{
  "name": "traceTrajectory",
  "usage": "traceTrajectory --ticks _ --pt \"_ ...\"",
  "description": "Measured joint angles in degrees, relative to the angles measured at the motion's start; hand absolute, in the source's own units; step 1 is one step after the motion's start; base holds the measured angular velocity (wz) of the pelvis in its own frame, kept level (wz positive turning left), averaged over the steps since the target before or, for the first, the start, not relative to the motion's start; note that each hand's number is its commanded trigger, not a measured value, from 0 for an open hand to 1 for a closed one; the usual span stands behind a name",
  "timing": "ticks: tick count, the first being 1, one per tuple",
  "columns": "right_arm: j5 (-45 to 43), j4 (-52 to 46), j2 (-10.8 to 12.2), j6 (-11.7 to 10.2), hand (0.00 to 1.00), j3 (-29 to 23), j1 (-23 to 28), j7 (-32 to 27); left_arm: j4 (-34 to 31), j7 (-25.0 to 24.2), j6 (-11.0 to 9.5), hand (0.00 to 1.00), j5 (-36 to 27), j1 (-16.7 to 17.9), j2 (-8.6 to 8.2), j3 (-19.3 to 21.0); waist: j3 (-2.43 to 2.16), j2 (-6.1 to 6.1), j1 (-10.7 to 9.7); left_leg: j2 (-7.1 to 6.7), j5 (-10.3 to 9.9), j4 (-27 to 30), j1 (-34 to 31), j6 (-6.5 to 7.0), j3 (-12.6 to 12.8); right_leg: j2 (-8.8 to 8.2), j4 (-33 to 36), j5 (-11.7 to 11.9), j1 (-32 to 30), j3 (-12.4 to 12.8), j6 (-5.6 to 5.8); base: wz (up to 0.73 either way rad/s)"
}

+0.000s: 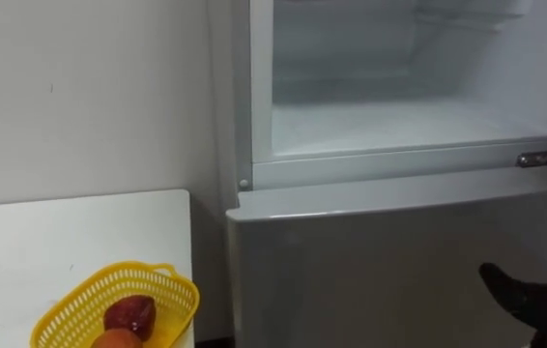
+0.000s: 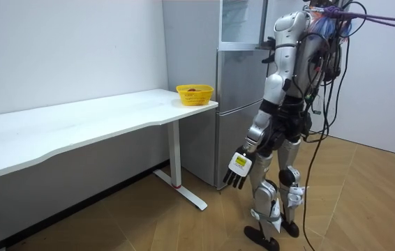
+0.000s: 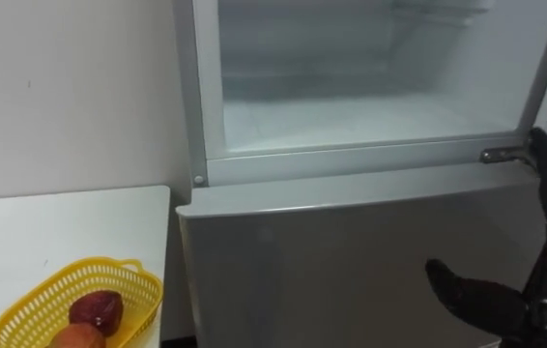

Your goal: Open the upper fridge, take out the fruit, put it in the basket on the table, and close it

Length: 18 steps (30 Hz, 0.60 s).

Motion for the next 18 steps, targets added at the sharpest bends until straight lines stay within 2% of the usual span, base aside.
traceTrajectory --ticks 4,11,18 --pt "5.37 4.52 0.21 0.93 0.00 0.46 0.16 3.14 -0.59 -0.11 0.04 0.00 0.01 0.02 -0.10 -0.04 -0.03 0.43 -0.14 -0.01 0.00 -0.03 -0.11 0.00 0.05 0.00 -0.04 0.00 -0.07 0.06 0.00 0.00" --pt "11.12 12.56 0.50 2.00 0.00 1.75 0.31 6.61 -0.50 0.20 0.15 0.00 -0.10 -0.54 -0.11 -0.06 0.00 0.34 -0.13 -0.02 0.01 -0.07 0.33 0.00 0.02 -0.03 -0.11 0.00 0.32 -0.04 0.00 0.00" --pt "12.70 21.75 2.98 2.86 0.00 4.13 1.95 6.77 -2.06 2.57 1.35 0.00 -2.32 -0.62 -0.22 -0.97 -0.11 0.00 -0.29 -0.06 0.01 0.06 0.26 0.00 -0.02 -0.20 -0.25 -0.01 0.34 0.11 0.01 0.00"
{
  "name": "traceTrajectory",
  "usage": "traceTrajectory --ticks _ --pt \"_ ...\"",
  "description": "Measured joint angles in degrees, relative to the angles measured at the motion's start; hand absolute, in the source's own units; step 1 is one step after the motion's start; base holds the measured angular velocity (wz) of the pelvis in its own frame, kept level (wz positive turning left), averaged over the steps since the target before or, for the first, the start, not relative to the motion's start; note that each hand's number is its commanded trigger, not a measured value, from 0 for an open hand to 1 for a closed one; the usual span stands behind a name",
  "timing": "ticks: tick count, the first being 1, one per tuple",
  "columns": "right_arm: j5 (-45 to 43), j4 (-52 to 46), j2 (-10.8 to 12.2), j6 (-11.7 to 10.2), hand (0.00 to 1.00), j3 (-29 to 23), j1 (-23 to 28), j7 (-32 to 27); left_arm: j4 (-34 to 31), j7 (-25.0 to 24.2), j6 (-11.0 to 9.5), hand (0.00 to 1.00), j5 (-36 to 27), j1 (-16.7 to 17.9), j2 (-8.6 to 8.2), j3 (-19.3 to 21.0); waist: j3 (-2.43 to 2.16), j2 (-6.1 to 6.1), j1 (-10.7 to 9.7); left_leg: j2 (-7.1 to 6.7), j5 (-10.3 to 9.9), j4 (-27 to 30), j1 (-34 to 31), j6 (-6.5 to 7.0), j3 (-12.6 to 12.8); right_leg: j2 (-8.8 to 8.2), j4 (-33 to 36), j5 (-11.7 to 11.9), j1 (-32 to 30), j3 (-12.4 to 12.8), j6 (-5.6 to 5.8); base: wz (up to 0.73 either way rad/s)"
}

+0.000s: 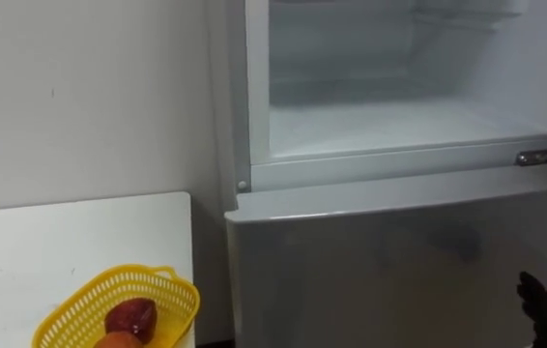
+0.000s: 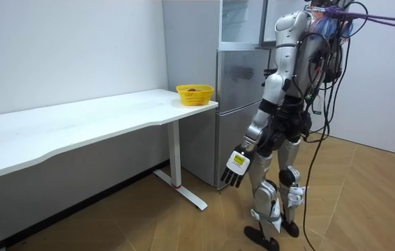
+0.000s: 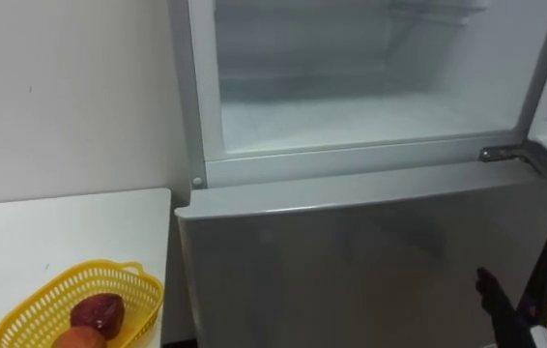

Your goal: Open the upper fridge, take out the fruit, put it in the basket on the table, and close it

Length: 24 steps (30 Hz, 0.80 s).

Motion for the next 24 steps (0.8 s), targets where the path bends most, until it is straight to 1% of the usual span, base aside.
traceTrajectory --ticks 1,2,4,5,6,7,9,11,12,13,14,17,21,23,24 --pt "-0.13 1.45 0.68 0.72 0.00 0.56 0.87 0.11 -0.25 -0.12 0.04 0.00 -0.09 0.15 -0.02 -0.19 -0.03 0.00 0.02 -0.05 0.00 0.00 0.00 0.01 0.02 -0.05 0.01 -0.01 0.00 -0.09 0.01 0.00" --pt "-0.64 3.15 1.90 0.99 0.00 0.62 1.78 0.12 -0.28 -0.16 0.18 0.00 -0.10 0.43 -0.02 -0.07 -0.04 0.00 0.01 -0.07 -0.01 0.01 0.01 0.03 0.04 -0.02 -0.01 -0.02 0.01 -0.13 0.03 0.00" --pt "-2.33 6.72 3.26 1.12 0.00 0.63 2.91 0.35 -0.28 -0.19 0.42 0.00 -0.08 0.45 -0.07 0.16 -0.08 0.05 0.05 -0.12 -0.05 0.05 -0.02 0.09 0.04 0.04 -0.10 -0.03 0.01 -0.08 0.04 0.00" --pt "-3.39 8.94 3.97 1.77 0.00 0.61 3.42 0.58 -0.31 -0.18 0.51 0.00 -0.06 0.48 -0.28 0.48 -0.14 0.16 0.09 -0.17 -0.08 0.11 -0.20 0.13 0.04 0.01 -0.21 -0.04 -0.14 -0.05 0.06 0.00" --pt "-3.75 9.94 4.28 2.10 0.00 0.62 3.57 0.66 -0.38 -0.17 0.63 0.00 -0.06 0.35 -0.39 0.49 -0.15 0.16 0.06 -0.21 -0.08 0.12 -0.28 0.14 0.04 -0.02 -0.29 -0.04 -0.32 -0.05 0.06 -0.03" --pt "-3.73 12.49 4.62 2.12 0.00 0.94 3.66 0.55 -0.73 -0.12 0.93 0.00 -0.07 0.56 -0.55 0.45 -0.26 0.35 0.17 -0.25 -0.07 -0.02 -0.29 0.16 0.15 0.00 -0.68 0.00 -0.26 0.10 0.18 0.00" --pt "-2.91 18.58 4.55 1.93 0.00 2.16 3.31 -0.23 -1.75 0.25 1.25 0.00 -0.22 1.09 -0.69 0.01 -0.29 0.55 0.11 -0.31 -0.11 -0.05 -0.03 0.22 0.12 0.00 -0.89 0.03 0.34 0.17 0.24 0.03" --pt "-2.01 27.75 4.55 2.26 0.00 3.36 2.41 -0.55 -2.97 0.99 1.23 0.00 -0.24 1.09 -1.06 -0.30 -0.28 0.32 0.51 -0.49 -0.13 -0.18 0.40 0.26 0.04 -0.15 -0.90 -0.09 0.81 -0.10 0.44 0.09" --pt "-1.96 29.09 4.54 2.27 0.00 3.54 2.37 -0.57 -3.12 1.05 1.23 0.00 -0.16 1.10 -1.28 -0.27 -0.21 0.43 0.62 -0.51 -0.15 -0.18 0.38 0.29 -0.15 -0.17 -0.90 -0.11 0.81 -0.13 0.46 0.03" --pt "-1.91 31.49 4.55 2.24 0.00 3.63 2.12 -0.56 -3.41 1.07 1.34 0.00 -0.03 1.12 -1.55 -0.25 -0.25 0.57 0.65 -0.58 -0.21 -0.18 0.33 0.37 -0.31 -0.20 -0.98 -0.14 0.82 -0.24 0.51 0.04" --pt "-1.84 34.37 4.53 2.07 0.00 3.63 1.79 -0.60 -3.55 1.07 1.39 0.00 -0.07 1.11 -1.60 -0.25 -0.11 0.72 0.68 -0.71 -0.22 -0.18 0.32 0.41 -0.56 -0.27 -1.00 -0.21 0.91 -0.27 0.62 0.06" --pt "-1.43 41.92 4.55 2.08 0.00 3.67 0.72 -0.68 -3.56 1.11 1.39 0.00 -0.07 0.85 -1.80 -0.21 -0.08 0.86 1.09 -0.81 -0.25 -0.19 0.50 0.45 -0.65 -0.29 -1.11 -0.33 1.00 -0.27 0.78 0.04" --pt "-1.13 47.32 4.50 2.08 0.00 3.79 0.51 -0.65 -3.53 1.14 1.39 0.00 0.66 0.95 -1.99 0.13 -0.08 0.80 1.78 -0.81 -0.29 -0.07 0.55 0.47 -0.65 -0.22 -1.62 -0.34 1.15 -0.28 0.79 0.00" --pt "-1.31 51.74 4.49 2.02 0.00 3.76 -0.48 -0.51 -3.05 1.06 1.37 0.00 1.54 1.08 -1.99 0.51 0.09 0.96 1.91 -0.83 -0.37 -0.30 0.80 0.47 -0.48 -0.22 -1.78 -0.35 1.54 -0.39 0.82 0.00" --pt "-1.35 52.89 4.49 2.02 0.00 3.76 -0.80 -0.51 -2.87 1.06 1.43 0.00 1.80 1.08 -2.00 0.62 0.09 0.96 1.91 -0.83 -0.40 -0.30 0.80 0.47 -0.48 -0.22 -1.80 -0.35 1.55 -0.40 0.82 0.00"
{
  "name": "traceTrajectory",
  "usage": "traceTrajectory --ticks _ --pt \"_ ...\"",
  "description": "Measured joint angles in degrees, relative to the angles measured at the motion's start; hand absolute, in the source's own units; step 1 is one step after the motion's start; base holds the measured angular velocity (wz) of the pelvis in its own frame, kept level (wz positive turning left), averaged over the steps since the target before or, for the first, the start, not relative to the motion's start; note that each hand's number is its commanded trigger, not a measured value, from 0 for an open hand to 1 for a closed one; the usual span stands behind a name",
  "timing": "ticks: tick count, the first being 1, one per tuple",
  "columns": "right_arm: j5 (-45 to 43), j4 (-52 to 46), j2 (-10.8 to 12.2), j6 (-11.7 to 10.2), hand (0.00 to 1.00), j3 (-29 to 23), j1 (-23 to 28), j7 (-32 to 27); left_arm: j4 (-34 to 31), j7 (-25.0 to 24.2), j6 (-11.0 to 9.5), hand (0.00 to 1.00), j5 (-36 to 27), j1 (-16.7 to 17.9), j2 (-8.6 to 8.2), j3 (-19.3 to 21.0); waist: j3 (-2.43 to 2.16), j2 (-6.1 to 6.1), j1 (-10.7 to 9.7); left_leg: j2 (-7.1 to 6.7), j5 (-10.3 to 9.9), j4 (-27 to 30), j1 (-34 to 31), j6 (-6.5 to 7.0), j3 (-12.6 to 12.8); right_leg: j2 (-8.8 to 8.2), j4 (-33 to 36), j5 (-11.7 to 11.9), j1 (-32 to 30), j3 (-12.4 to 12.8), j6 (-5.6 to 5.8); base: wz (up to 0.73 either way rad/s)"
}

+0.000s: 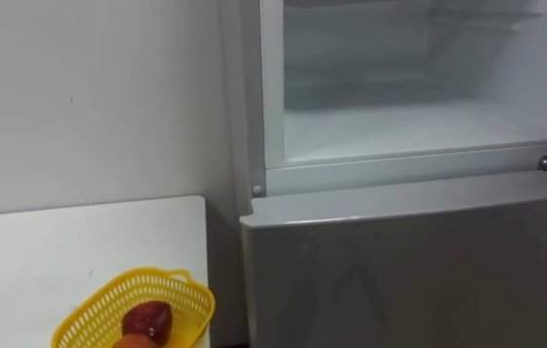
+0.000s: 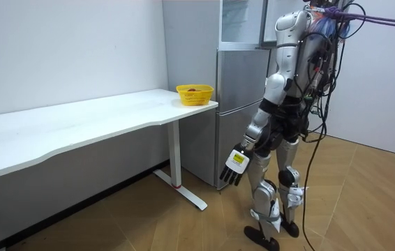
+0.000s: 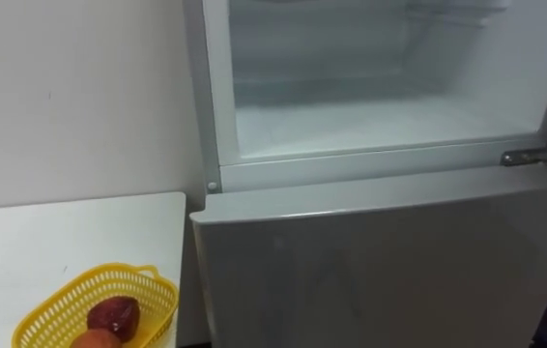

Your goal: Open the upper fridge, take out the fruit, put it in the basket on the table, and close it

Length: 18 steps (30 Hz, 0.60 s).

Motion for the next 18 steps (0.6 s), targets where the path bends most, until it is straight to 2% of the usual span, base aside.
traceTrajectory --ticks 5,10,13,18 --pt "-0.21 7.20 0.02 0.17 0.00 -0.94 -1.51 0.10 -0.04 -0.19 1.08 0.00 0.04 0.37 -0.04 0.71 0.16 0.35 0.03 -0.12 -0.10 -0.07 -0.12 -0.01 -0.99 0.06 -0.09 -0.05 0.37 0.00 0.06 0.03" --pt "-0.75 9.34 0.02 1.33 0.00 -0.99 -2.29 2.31 0.36 -0.60 1.25 0.00 1.22 0.30 -0.04 1.06 0.21 0.37 0.19 -0.12 -0.13 -0.05 -0.10 -0.07 -1.32 0.13 -0.14 -0.19 0.39 -0.04 0.02 0.00" --pt "-0.62 9.78 -0.01 1.54 0.00 -0.68 -2.56 4.70 1.07 -1.21 2.31 0.00 1.34 -0.12 -0.02 1.96 0.23 0.32 0.53 -0.15 -0.13 -0.04 -0.06 -0.07 -1.38 0.12 -0.16 -0.24 0.18 -0.03 0.04 0.00" --pt "-0.31 11.57 -0.30 2.54 0.00 0.25 -3.87 6.94 1.00 -1.23 2.37 0.00 1.25 -0.33 0.07 1.90 0.34 -0.02 1.16 -0.15 -0.14 -0.09 -0.17 -0.08 -1.38 0.12 -0.17 -0.23 0.13 -0.05 0.04 0.00"
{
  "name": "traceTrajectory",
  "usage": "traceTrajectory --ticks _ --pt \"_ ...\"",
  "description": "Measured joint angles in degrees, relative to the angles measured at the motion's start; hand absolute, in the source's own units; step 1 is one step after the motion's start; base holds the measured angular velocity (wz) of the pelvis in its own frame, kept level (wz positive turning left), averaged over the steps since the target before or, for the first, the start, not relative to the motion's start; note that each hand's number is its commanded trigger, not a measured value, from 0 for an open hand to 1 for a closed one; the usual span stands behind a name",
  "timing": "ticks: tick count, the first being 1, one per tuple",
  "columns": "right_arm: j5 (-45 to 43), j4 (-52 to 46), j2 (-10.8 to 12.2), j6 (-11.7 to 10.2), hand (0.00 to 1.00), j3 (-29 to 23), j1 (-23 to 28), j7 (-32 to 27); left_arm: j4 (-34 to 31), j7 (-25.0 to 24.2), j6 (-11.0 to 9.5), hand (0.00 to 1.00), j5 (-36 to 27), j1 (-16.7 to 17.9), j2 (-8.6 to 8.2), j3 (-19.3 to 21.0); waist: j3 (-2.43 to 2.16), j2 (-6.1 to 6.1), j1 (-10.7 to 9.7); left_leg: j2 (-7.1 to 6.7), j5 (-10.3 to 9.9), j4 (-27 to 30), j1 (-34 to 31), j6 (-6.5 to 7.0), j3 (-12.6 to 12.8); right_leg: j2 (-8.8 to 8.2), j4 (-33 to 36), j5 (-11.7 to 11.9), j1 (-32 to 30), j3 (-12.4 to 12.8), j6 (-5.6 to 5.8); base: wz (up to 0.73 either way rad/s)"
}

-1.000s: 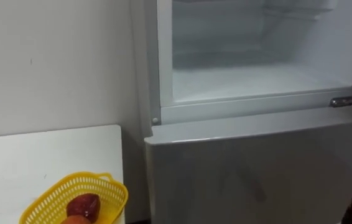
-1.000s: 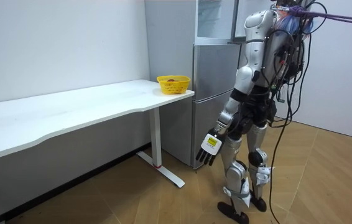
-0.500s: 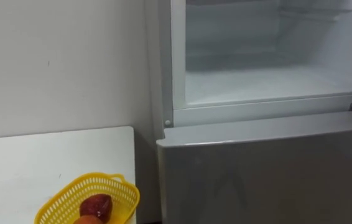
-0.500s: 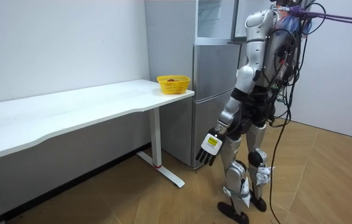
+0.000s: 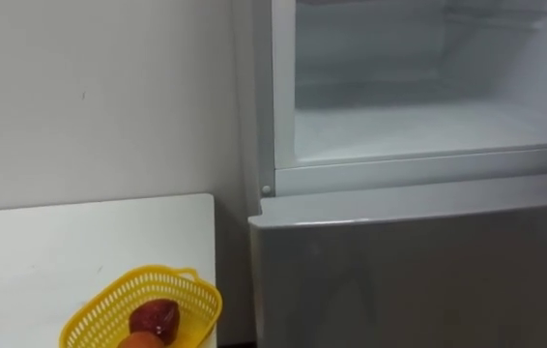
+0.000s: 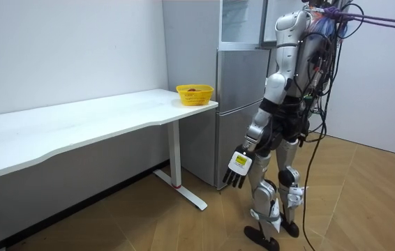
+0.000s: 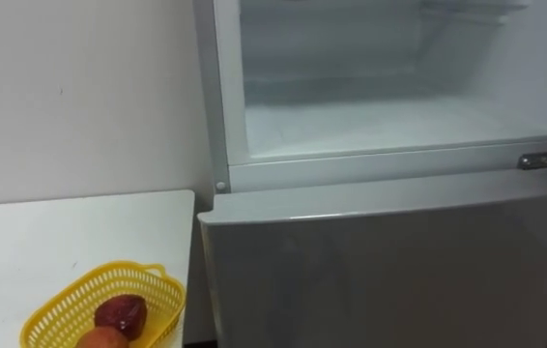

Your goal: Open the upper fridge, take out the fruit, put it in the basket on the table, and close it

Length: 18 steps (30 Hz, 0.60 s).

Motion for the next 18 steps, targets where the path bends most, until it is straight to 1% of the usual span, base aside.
traceTrajectory --ticks 3,6,9,12,18 --pt "0.02 0.79 -0.04 0.03 0.00 0.07 -0.37 1.42 -0.11 0.00 -0.04 0.00 0.06 -0.39 0.03 0.02 0.00 -0.31 0.07 0.01 -0.01 0.00 -0.03 -0.02 -0.02 0.01 0.00 0.00 -0.02 0.01 0.00 0.00" --pt "0.14 1.00 -0.04 0.03 0.00 0.06 -0.42 1.81 -0.07 0.01 -0.04 0.00 0.15 -0.36 0.07 0.02 0.02 -0.35 0.07 0.00 -0.02 0.00 -0.05 -0.02 -0.01 0.02 0.01 0.00 0.03 0.07 0.00 0.00" --pt "2.10 1.53 -0.08 0.00 0.00 -0.03 -0.32 1.90 -0.07 -0.02 -0.07 0.00 0.06 -0.33 0.07 -0.03 0.03 -0.25 0.01 0.02 -0.06 0.04 -0.01 -0.04 0.02 0.05 -0.01 0.00 0.32 0.14 0.00 0.00" --pt "6.55 2.20 -0.30 0.00 0.00 -0.04 0.02 2.18 -0.09 0.07 -0.15 0.00 -0.13 -0.49 0.01 -0.12 0.03 -0.19 -0.05 0.04 -0.13 0.10 0.02 -0.06 0.00 0.06 -0.03 0.00 0.39 0.07 0.00 0.00" --pt "15.43 2.49 -0.39 0.02 0.00 -0.20 1.53 1.61 -0.03 0.22 -0.14 0.00 -0.19 -0.62 -0.12 -0.18 0.05 0.32 -0.06 0.07 -0.18 0.21 0.19 -0.03 -0.05 0.08 0.14 0.02 0.60 0.12 -0.02 0.00"
